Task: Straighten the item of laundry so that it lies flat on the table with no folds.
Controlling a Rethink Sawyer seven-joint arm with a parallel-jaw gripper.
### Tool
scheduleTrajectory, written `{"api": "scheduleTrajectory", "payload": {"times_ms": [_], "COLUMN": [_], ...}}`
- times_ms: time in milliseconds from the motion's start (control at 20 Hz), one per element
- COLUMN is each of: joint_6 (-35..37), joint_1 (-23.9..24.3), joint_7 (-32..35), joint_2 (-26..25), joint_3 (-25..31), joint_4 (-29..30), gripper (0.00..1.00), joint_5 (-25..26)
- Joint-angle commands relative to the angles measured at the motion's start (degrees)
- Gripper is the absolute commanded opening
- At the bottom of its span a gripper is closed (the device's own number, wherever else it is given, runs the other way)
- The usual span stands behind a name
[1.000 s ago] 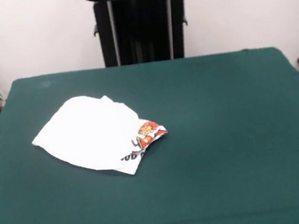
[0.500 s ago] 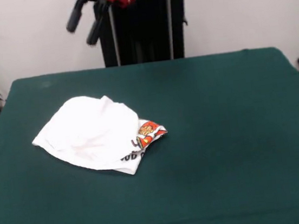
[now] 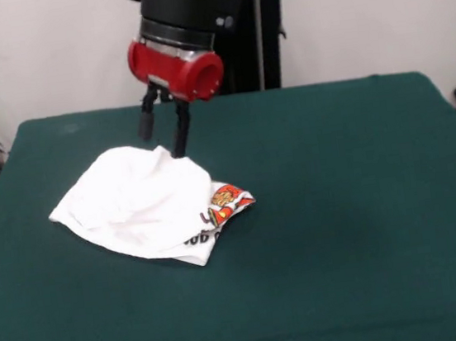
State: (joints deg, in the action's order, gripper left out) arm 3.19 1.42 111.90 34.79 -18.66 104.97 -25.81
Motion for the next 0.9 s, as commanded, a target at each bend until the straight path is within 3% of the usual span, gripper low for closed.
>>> {"api": "scheduleTrajectory", "payload": {"times_ms": [50,350,450,650,750,900], "joint_6": [1.80,3.39,5.08,9.82,7.43,-3.31], "joint_1": [-1.26,0.51,-1.04,-7.76,-7.69,-3.01], "joint_7": [4.13,5.69,6.32,7.99,8.03,10.58], "joint_2": [-1.95,1.87,3.03,4.78,4.17,-0.52], "joint_3": [13.76,17.00,15.84,7.95,7.75,12.74], "joint_4": [1.72,2.95,2.18,-0.39,0.86,4.26], "gripper": [1.00,1.00,1.00,1.00,1.00,1.00], "joint_5": [5.42,7.28,6.92,6.36,6.64,7.21]}}
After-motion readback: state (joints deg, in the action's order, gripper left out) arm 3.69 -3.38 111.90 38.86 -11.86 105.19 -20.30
